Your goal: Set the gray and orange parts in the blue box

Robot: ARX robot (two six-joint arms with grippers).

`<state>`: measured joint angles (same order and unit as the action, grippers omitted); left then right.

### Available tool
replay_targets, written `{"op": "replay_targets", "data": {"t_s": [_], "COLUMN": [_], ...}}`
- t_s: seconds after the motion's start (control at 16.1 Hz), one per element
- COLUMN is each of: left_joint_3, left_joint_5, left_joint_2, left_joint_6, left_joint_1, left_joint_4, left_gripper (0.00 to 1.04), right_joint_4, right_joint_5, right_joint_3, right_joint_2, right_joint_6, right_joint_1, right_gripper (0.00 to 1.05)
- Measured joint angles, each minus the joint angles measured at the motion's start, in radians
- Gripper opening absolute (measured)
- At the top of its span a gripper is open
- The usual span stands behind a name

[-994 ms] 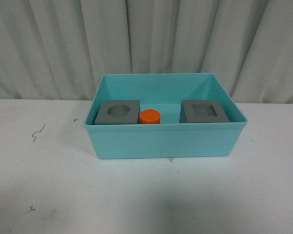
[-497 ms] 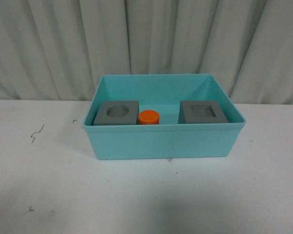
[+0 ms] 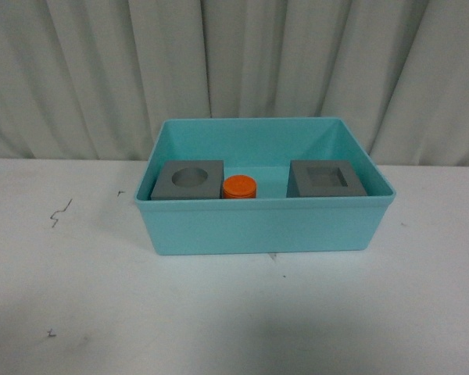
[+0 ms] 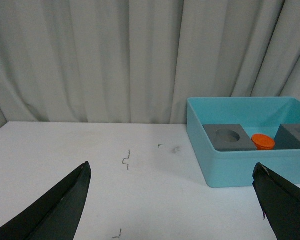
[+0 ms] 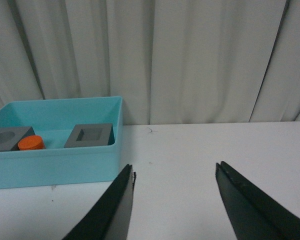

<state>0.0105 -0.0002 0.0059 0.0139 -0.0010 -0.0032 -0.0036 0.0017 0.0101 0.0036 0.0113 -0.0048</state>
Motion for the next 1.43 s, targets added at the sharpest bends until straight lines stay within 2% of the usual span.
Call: {"op": "replay_targets", "data": {"t_s": [0.25,1.43], "left_joint_3": [0.0,0.0], "left_joint_5": [0.0,0.0], "left_joint_2": [0.0,0.0], "left_joint_6": [0.0,0.0], "left_joint_1": [0.0,0.0], "left_joint_4": [0.0,0.0], "left_gripper": [0.98,0.98], "right_joint_4": [0.0,0.0], "right_joint_5": [0.0,0.0], "right_joint_3": [0.0,0.0], "right_joint_2": [0.0,0.0], "right_joint_6": [0.0,0.0], "right_joint_1": [0.0,0.0], "right_gripper": [0.97,0.98]}}
